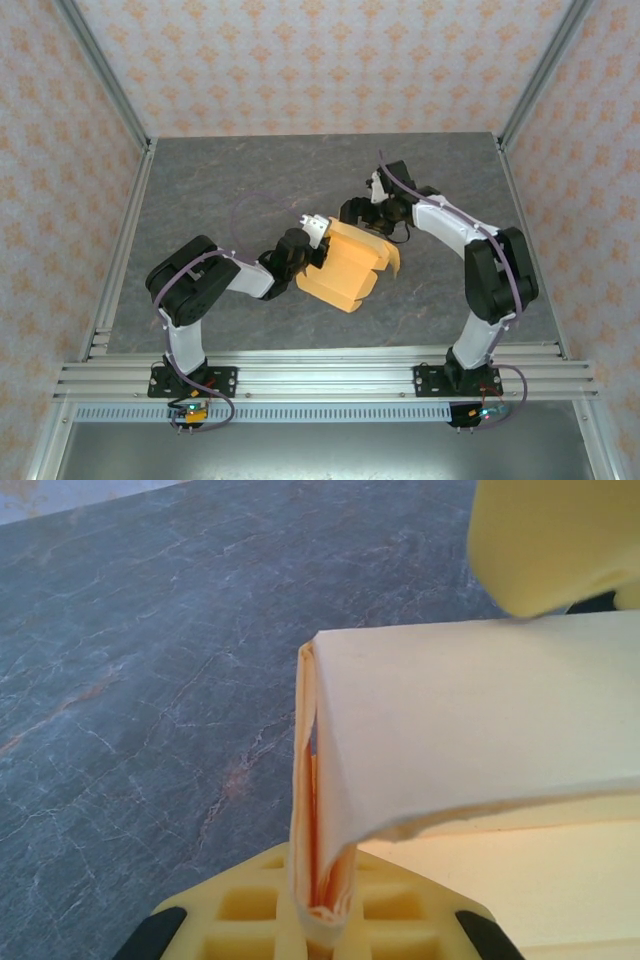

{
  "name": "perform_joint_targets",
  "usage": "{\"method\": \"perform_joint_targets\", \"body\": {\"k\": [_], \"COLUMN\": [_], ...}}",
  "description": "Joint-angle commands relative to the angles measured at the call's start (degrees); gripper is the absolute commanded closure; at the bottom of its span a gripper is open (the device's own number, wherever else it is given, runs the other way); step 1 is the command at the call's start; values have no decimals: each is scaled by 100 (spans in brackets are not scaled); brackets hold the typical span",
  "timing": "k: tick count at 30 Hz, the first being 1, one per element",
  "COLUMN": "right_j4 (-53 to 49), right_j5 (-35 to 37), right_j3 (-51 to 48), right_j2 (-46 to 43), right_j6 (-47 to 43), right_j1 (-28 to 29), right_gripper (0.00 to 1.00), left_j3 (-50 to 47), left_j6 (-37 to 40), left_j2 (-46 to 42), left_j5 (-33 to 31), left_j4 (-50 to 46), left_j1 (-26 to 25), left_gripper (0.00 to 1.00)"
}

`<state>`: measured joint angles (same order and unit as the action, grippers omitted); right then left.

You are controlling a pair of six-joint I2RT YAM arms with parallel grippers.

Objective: Fold the paper box

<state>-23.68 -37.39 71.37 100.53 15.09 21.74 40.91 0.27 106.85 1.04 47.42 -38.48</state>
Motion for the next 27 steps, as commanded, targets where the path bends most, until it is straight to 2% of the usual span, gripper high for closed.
{"method": "perform_joint_targets", "body": {"k": [1,8,14,20,24,27], "right_j4": [-83,-99,-315,-526,-676,-704], "right_j5": [-692,-195,184,315,181,57], "right_j3": [221,382,516,441,451,465], "right_j2": [81,637,963,991,967,929], "right_j6": [-297,-167,-8,233,446,474], "right_j1": [85,168,246,248,253,248], "right_gripper": [17,25,30,36,38,39], "left_j3": [22,106,100,47,-111,-187], "left_j6": [175,280,202,91,129,192], "left_j2": [-33,29,131,138,52,36], "left_j5": [49,26,-71,-99,-180,-256], "left_j4": [9,-108,27,205,334,353], "left_j1": [25,25,25,20,20,29], "left_gripper": [92,91,85,74,61,61]}}
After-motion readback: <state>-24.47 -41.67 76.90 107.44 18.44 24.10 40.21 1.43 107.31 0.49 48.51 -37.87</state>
